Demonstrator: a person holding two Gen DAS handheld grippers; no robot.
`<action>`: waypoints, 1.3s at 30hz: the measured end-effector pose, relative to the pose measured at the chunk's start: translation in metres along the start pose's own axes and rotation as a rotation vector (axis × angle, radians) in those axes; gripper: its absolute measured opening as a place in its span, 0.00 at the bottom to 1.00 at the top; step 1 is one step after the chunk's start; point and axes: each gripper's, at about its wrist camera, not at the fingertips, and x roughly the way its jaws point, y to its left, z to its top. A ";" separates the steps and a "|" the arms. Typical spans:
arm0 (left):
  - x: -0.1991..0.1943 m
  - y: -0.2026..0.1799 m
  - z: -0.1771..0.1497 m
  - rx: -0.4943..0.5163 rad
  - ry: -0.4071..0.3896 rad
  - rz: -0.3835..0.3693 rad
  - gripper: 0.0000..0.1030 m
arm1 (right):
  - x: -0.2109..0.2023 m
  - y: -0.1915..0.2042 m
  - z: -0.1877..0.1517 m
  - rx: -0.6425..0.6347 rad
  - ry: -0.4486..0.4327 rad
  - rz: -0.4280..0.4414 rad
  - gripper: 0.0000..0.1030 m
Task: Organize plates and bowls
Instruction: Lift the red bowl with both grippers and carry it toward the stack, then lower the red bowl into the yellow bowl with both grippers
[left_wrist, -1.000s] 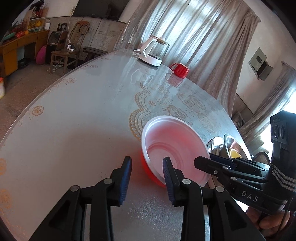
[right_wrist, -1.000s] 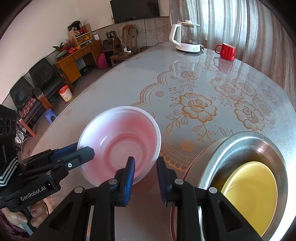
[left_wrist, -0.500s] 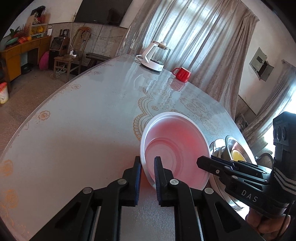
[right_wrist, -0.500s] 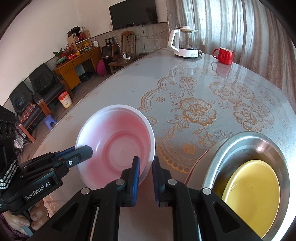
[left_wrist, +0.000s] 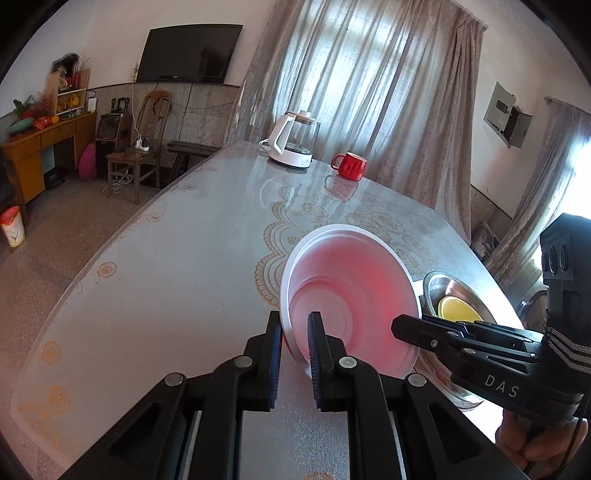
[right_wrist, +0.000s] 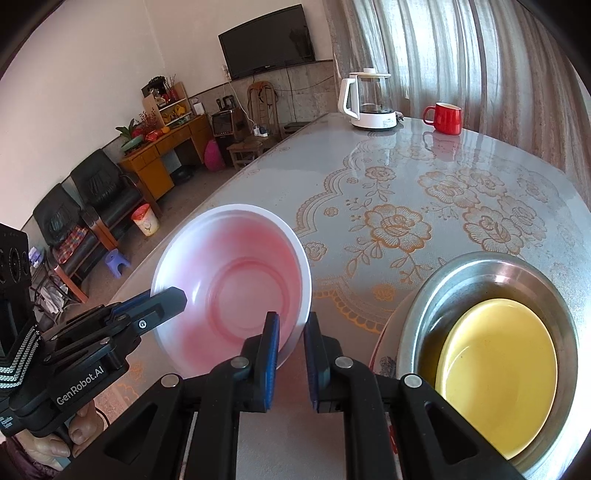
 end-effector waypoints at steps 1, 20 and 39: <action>-0.002 -0.003 0.000 0.010 -0.005 -0.001 0.13 | -0.003 -0.001 0.000 0.003 -0.005 0.001 0.12; -0.009 -0.081 0.012 0.191 -0.012 -0.114 0.13 | -0.068 -0.052 -0.019 0.123 -0.133 -0.032 0.12; 0.049 -0.163 0.022 0.275 0.139 -0.264 0.13 | -0.109 -0.140 -0.048 0.375 -0.160 -0.139 0.12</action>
